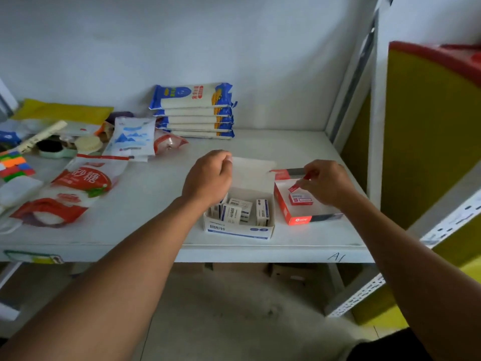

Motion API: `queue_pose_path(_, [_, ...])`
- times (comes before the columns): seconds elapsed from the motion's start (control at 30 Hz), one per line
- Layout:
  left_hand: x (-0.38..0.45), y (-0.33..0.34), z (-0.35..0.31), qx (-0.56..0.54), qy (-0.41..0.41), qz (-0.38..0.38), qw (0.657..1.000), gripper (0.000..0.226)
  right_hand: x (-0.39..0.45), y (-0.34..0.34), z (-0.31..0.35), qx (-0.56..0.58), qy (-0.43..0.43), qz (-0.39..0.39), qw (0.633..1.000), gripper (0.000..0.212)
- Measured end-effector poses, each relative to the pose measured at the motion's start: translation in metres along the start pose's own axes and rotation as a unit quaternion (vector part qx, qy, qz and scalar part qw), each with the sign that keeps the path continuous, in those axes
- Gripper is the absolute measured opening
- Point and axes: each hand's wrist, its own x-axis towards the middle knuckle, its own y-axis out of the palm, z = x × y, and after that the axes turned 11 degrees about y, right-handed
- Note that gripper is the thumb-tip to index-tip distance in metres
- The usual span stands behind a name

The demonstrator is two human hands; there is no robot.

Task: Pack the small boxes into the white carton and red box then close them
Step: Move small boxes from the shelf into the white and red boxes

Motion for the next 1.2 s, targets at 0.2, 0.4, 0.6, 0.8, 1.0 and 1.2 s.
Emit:
queue_pose_path(0.2, [-0.002,0.001,-0.009,0.012,0.001,0.003,1.0,0.031,-0.001,0.0,-0.011,0.077,0.019,-0.015,0.997,0.032])
queue_pose_path(0.4, [-0.004,-0.001,-0.006,0.012,-0.004,0.001,1.0,0.031,0.003,0.008,-0.017,0.063,0.033,-0.013,0.997,0.038])
queue_pose_path(0.6, [-0.01,-0.007,0.002,0.012,-0.018,0.004,1.0,0.03,-0.001,0.01,-0.025,0.058,0.067,-0.024,0.996,0.042])
queue_pose_path(0.8, [-0.016,-0.012,-0.002,0.007,-0.024,-0.002,1.0,0.031,-0.008,0.008,-0.02,0.062,0.051,-0.017,0.997,0.039])
queue_pose_path(1.0, [-0.021,-0.019,-0.001,0.001,-0.032,-0.004,0.999,0.03,-0.018,0.009,0.005,0.061,-0.048,-0.024,0.997,0.027])
queue_pose_path(1.2, [-0.023,-0.025,0.013,0.015,-0.017,0.024,0.999,0.027,-0.036,0.017,0.044,0.031,-0.163,0.035,0.986,0.027])
